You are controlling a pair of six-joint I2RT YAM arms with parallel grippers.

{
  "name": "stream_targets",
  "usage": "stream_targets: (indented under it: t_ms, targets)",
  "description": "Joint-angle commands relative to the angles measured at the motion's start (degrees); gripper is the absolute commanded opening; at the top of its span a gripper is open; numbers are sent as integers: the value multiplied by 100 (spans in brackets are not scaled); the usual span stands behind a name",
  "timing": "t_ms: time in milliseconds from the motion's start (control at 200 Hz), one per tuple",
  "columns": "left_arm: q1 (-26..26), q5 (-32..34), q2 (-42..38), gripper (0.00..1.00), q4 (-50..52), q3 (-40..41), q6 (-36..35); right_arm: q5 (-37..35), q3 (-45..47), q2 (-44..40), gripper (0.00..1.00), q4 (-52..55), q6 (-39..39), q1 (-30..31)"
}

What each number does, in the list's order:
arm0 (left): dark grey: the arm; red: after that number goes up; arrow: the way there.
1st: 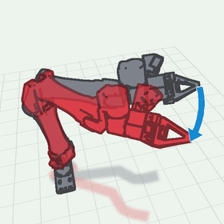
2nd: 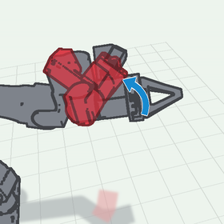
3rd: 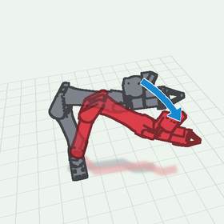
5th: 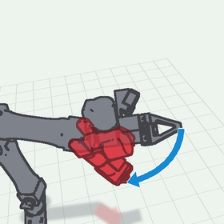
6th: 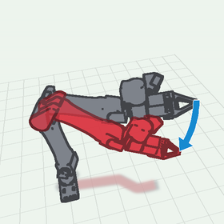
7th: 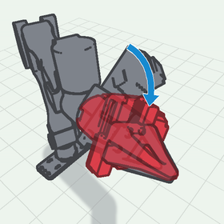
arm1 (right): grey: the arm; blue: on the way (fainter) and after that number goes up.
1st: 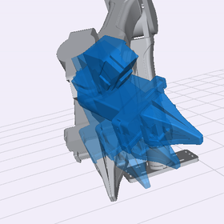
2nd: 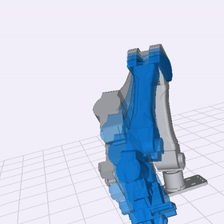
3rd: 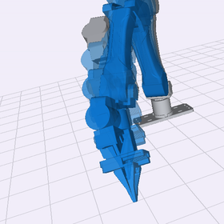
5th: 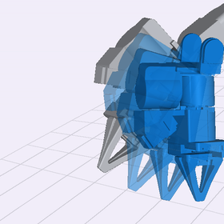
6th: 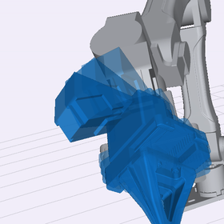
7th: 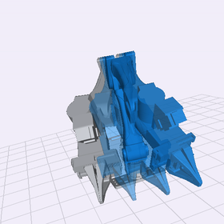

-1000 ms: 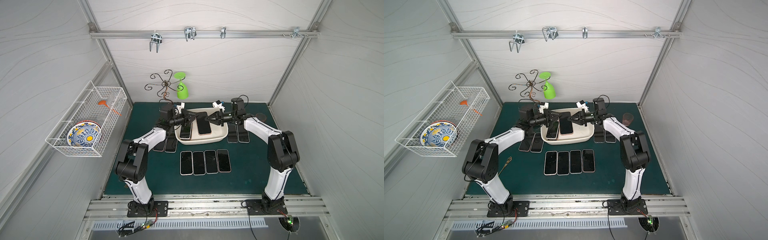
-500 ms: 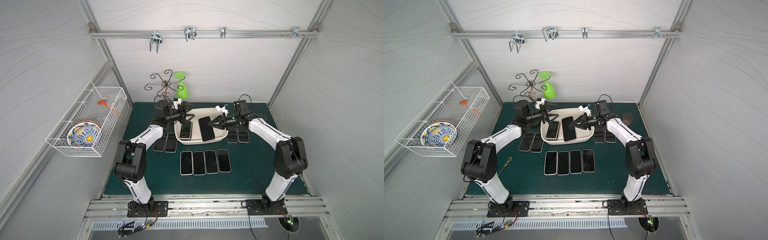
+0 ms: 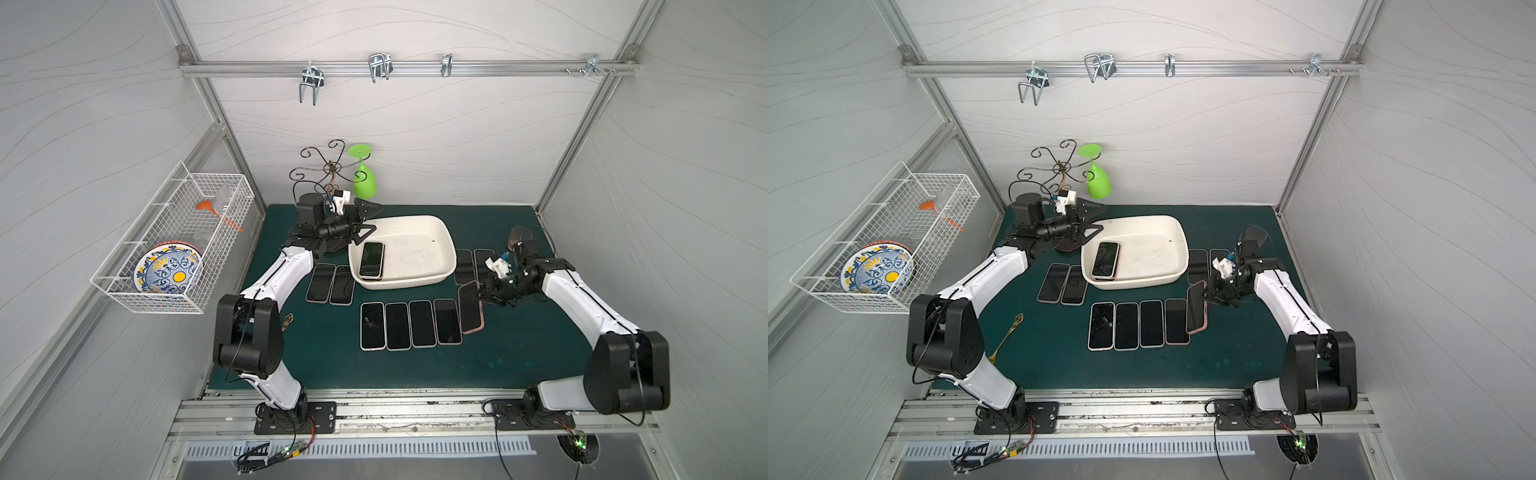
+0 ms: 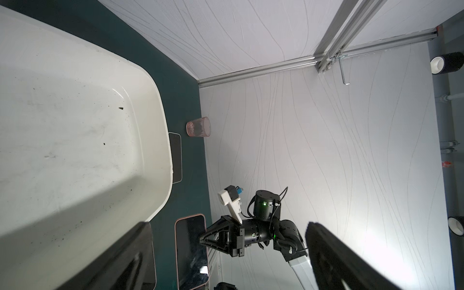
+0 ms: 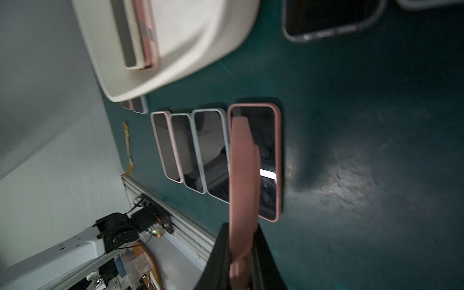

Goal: Take the phone out of the storage box
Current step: Place the phone at the center of the board.

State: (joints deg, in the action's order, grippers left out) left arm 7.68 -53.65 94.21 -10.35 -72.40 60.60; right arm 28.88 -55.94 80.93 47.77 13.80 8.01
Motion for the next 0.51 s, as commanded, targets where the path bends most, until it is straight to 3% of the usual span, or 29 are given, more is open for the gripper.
stream_targets:
  t_ms: [0, 500]
  targets:
    - [24, -21, -148, 100, 15, 29, -248, -435, 95, 265, 0, 99, -302, -12]
    - [23, -14, -200, 100, 178, 65, -448, -478, 202, 1126, 0, -798, -244, 248]
